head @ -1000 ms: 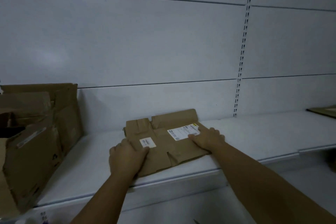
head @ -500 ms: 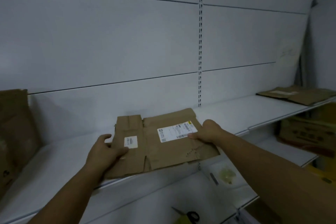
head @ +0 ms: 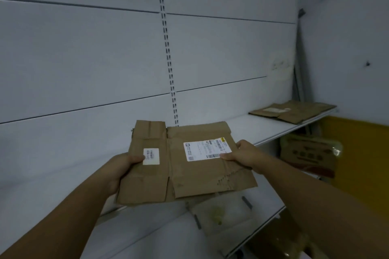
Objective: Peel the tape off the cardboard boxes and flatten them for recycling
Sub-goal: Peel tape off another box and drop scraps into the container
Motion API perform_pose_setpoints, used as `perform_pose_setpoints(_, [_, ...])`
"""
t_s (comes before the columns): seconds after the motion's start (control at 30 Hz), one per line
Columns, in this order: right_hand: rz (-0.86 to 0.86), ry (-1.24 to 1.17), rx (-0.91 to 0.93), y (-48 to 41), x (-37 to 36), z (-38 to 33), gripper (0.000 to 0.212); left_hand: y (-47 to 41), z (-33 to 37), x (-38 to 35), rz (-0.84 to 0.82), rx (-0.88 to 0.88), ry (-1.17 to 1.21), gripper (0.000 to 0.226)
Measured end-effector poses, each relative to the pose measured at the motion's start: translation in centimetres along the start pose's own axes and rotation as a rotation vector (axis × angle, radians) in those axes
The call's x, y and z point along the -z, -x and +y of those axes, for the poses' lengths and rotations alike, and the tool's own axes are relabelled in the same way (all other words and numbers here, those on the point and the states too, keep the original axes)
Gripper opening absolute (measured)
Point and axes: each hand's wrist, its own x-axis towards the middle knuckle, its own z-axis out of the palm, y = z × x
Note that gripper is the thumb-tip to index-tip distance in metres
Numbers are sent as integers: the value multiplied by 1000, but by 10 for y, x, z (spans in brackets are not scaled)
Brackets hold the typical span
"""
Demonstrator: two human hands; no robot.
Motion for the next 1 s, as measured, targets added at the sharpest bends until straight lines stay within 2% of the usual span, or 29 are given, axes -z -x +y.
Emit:
perform_pose_setpoints(0.17, [34,-3,-39,-20,69,34,68,-38,13,-74,-67,6,-14,31])
perform_pose_setpoints(0.33, [60,-116,-64,-45,128,67,42,-94,28,-144,-180,-16,-1,26])
perform_pose_setpoints(0.57, [347,-148,-131,-75,214,106,34,-187,44,-262,-465,26,-33,21])
perform_pose_setpoints(0.63, [437,-153,-160,-78,241,118,25,-208,49,-302,-520,24,-60,23])
perform_pose_setpoints(0.67, [479,-162,-178,-80,253,127,24,-217,52,-322,-548,24,-73,24])
perform_pose_setpoints(0.77, [580,-204,-259,-83,284,159,40,-233,58,-379,-617,36,-89,25])
perform_pose_setpoints(0.9, [598,-311,-309,-90,330,191,35,-248,62,-445,-670,20,-111,29])
perform_pose_setpoints(1.0, [603,-328,-286,-101,370,210,34,-253,68,-488,-691,60,-128,24])
